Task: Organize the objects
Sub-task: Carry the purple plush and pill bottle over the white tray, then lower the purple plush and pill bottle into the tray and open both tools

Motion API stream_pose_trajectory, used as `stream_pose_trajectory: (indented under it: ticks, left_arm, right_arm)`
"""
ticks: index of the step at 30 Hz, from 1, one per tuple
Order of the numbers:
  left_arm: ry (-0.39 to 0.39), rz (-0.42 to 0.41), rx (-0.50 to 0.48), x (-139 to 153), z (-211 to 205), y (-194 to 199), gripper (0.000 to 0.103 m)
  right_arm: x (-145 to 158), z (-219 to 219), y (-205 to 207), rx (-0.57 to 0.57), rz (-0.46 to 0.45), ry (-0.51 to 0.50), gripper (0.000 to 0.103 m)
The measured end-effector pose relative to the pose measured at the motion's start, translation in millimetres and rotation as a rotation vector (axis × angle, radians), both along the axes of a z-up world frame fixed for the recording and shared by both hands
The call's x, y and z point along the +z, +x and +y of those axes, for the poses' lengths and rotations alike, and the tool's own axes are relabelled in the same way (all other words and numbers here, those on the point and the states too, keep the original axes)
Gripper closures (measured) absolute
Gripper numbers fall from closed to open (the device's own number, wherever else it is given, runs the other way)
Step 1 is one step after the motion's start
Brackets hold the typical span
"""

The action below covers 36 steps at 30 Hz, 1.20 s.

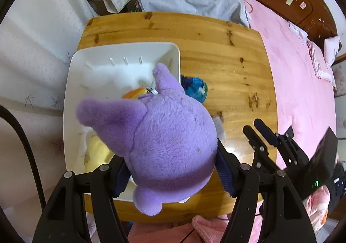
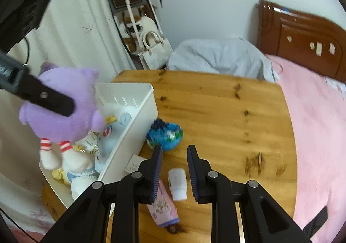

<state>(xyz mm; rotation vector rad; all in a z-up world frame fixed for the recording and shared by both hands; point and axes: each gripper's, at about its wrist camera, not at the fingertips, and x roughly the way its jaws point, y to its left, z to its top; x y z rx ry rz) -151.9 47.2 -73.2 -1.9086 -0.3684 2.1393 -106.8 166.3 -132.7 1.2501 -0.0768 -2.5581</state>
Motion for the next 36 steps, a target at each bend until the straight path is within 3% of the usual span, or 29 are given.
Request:
stream_pose_trajectory:
  ticks: [12,19,36]
  left_arm:
    - [-0.009,-0.008,-0.011,-7.9,-9.3,33.7,0.032]
    - [-0.011,-0.036,-0.003,-18.4,-8.2,48.4,0.032]
    - [-0.094,-0.096,0.122,-20.5,-51.2,74.4,0.032]
  right_arm:
    - [-46.0,-10.9,10.4,-0.006,-0.138,0.032,0.076]
    - [-68.4,-16.0,4.9,0.0,-0.164,0.045,0.051]
    - [-107.0,-18.3,-22.6,0.007,-0.253,0.046,0.051]
